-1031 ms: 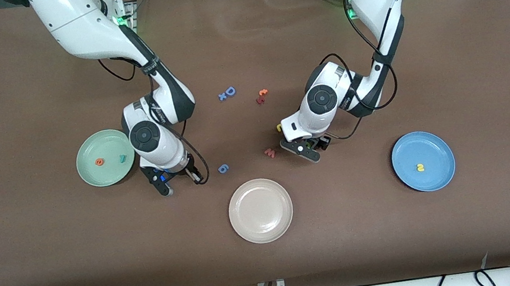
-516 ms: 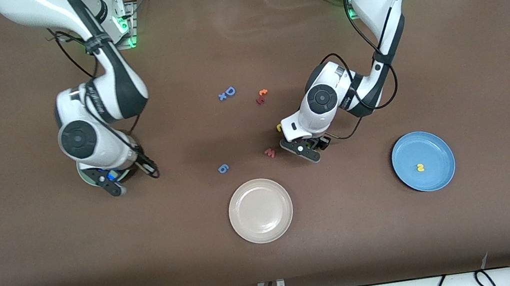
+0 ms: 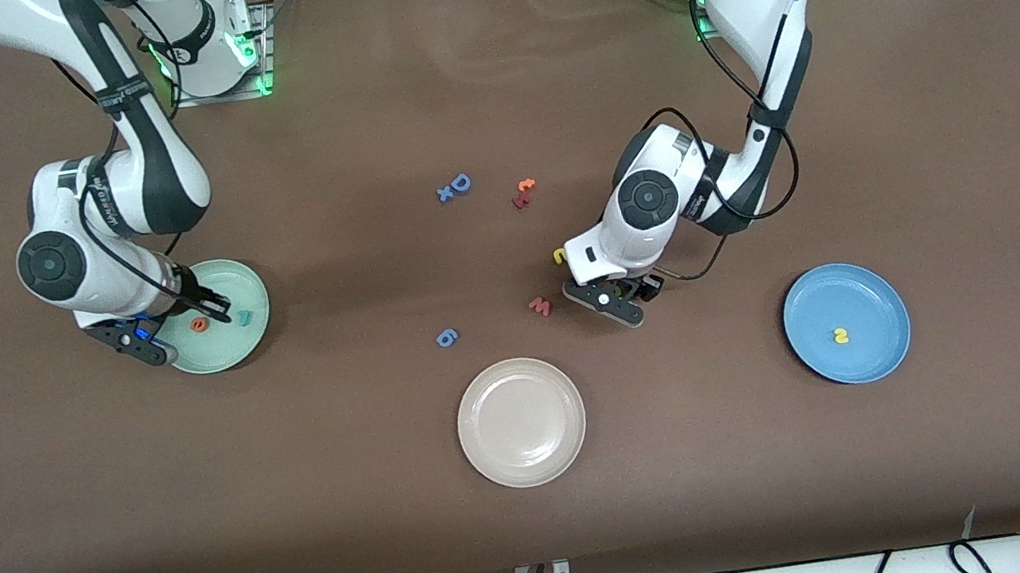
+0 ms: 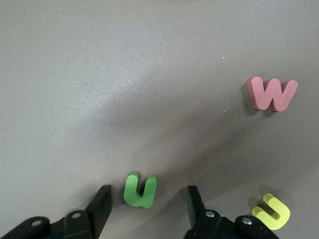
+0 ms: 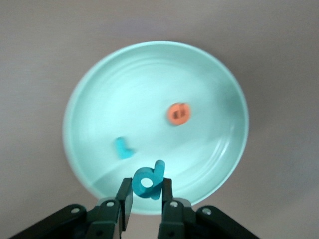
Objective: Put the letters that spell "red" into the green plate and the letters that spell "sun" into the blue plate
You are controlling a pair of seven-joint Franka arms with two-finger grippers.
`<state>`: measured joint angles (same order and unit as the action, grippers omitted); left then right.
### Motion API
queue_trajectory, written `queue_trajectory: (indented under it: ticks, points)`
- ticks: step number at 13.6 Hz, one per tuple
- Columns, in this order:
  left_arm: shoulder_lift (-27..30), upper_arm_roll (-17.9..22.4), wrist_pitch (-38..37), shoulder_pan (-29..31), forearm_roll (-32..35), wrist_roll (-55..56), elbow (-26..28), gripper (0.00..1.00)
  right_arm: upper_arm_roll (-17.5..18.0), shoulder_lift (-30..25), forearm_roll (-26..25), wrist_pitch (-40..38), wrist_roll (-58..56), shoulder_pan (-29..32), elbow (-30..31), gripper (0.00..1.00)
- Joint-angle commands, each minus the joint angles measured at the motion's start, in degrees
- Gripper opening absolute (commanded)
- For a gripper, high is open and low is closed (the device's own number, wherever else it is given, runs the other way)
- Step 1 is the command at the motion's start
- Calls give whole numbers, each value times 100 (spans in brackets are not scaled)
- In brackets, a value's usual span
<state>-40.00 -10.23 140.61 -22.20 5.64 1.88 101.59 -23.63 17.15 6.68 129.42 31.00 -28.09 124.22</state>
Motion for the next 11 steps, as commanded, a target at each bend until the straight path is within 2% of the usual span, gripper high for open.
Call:
queue_trajectory:
  ticks: [1,2,3,4,5,7,11]
  points:
    - [107,-41,-60,67,174,-30,28,67,-54,-213,53,408,-261,-38,428,24]
    - [98,-41,-51,67,174,-30,19,67,-54,-256,53,373,-261,-47,419,39]
    - [98,-41,-51,67,174,-30,19,64,-54,-309,53,330,-244,-47,401,76]
    - [98,-41,-51,67,174,-30,19,63,-54,-466,53,225,-226,-47,384,99]
    - [98,-41,-51,67,174,-30,19,59,-63,-667,53,-46,-235,-47,323,100]
    - [89,-41,-51,67,174,-30,-16,56,-142,-1081,44,-1080,-253,-47,-167,100]
    - [89,-41,-42,58,183,-30,-25,51,-186,-1206,26,-3313,-279,-30,-2011,100]
